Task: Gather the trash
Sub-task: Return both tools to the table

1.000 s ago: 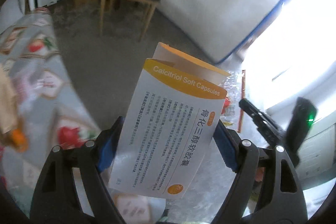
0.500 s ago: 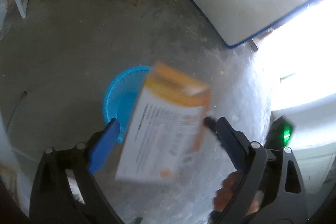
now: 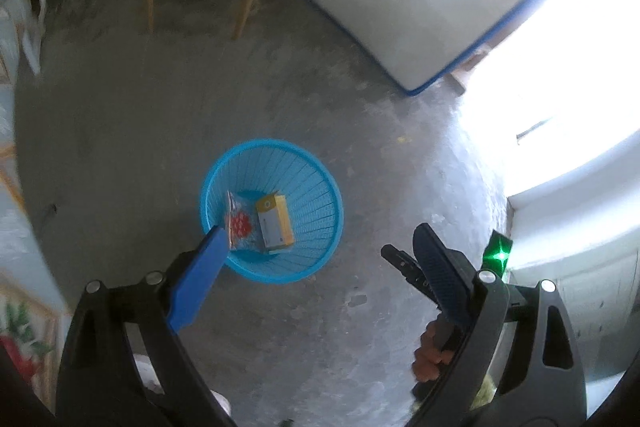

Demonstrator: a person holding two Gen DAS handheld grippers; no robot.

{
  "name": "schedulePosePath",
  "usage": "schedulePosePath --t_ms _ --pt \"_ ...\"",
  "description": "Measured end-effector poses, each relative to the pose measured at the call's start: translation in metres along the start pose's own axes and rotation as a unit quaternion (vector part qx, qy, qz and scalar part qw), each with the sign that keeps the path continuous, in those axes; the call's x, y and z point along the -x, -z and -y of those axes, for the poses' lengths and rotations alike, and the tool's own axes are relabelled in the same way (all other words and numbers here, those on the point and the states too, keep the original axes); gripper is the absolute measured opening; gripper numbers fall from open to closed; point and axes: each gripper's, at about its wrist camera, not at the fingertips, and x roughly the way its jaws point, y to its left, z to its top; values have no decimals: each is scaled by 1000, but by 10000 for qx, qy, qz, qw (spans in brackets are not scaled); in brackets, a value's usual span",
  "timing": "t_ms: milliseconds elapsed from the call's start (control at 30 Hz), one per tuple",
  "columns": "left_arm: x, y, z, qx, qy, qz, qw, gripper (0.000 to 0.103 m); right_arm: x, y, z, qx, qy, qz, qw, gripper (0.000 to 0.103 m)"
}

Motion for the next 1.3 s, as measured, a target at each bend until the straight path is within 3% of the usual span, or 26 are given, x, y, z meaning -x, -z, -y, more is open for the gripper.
schedulePosePath --t_ms 167,300,400,533,667,767,900,1067,1200,1300 --pt "66 33 7 -134 104 502 9986 89 41 15 -27 531 88 176 9984 58" --pt "104 74 4 -157 344 639 9972 90 73 24 -65 1187 210 562 9911 73" --pt "122 106 -2 -129 162 710 9973 91 95 31 -104 1764 325 859 9800 81" --pt "152 146 -17 -93 -391 828 9958 91 117 43 -162 2438 325 1023 9639 94" --pt "185 182 -41 132 -882 1011 9909 91 136 67 -215 3051 197 1198 9446 96" --pt "211 207 -58 337 -1206 1237 9844 91 146 91 -256 3527 42 1245 9274 96" --pt "243 239 -77 596 -1575 1569 9731 91 144 130 -309 4395 263 1126 8908 96" --pt "284 269 -102 1117 -1799 2061 9553 91 154 167 -351 4888 177 1322 8622 96" --pt "306 285 -117 1294 -2010 2284 9437 91 172 183 -380 5131 -185 1493 8451 96" --pt "321 293 -125 1356 -2015 2480 9378 91 177 192 -399 5202 -631 1453 8392 96"
